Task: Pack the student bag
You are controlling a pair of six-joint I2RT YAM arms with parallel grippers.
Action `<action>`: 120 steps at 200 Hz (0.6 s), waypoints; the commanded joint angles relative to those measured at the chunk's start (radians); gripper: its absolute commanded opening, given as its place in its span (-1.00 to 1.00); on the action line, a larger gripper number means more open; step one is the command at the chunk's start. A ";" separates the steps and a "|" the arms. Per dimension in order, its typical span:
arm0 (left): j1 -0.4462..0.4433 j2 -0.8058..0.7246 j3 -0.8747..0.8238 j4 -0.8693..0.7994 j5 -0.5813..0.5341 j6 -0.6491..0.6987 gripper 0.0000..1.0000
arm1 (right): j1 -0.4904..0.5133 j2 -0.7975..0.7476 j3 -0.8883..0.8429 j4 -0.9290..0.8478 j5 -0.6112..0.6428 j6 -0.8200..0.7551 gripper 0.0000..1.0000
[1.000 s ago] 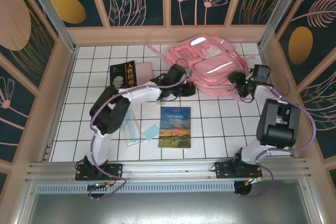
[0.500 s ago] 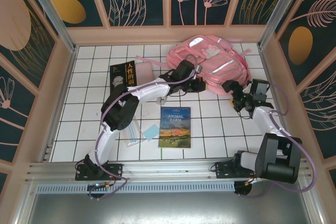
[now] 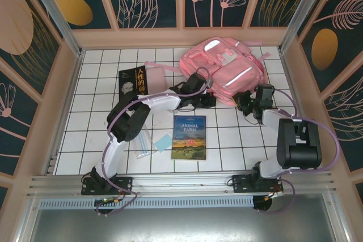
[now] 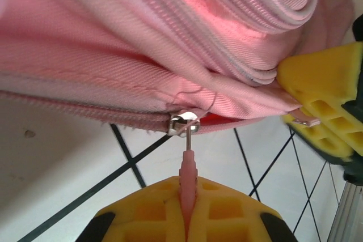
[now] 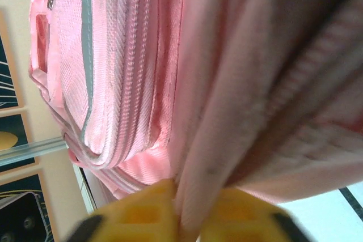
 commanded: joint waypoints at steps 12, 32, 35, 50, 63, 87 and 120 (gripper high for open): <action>0.106 -0.067 -0.049 0.062 -0.080 0.012 -1.00 | -0.017 -0.100 -0.036 0.032 0.067 -0.024 -1.00; 0.183 -0.069 -0.060 0.041 -0.193 0.045 -1.00 | -0.024 -0.146 -0.060 0.011 0.073 -0.029 -1.00; 0.193 -0.068 -0.056 0.035 -0.205 0.050 -1.00 | -0.023 -0.147 -0.060 0.014 0.071 -0.026 -1.00; 0.219 -0.064 -0.038 0.015 -0.231 0.065 -1.00 | -0.014 -0.133 -0.064 0.039 0.052 -0.011 -1.00; 0.220 -0.070 -0.026 0.006 -0.234 0.075 -1.00 | -0.001 -0.107 -0.059 0.079 0.022 0.009 -1.00; 0.220 -0.085 -0.036 0.016 -0.195 0.066 -1.00 | 0.042 -0.063 -0.022 0.121 -0.006 0.030 -1.00; 0.220 -0.132 -0.081 -0.008 -0.207 0.072 -0.27 | 0.108 -0.033 0.051 0.108 -0.035 0.036 -0.65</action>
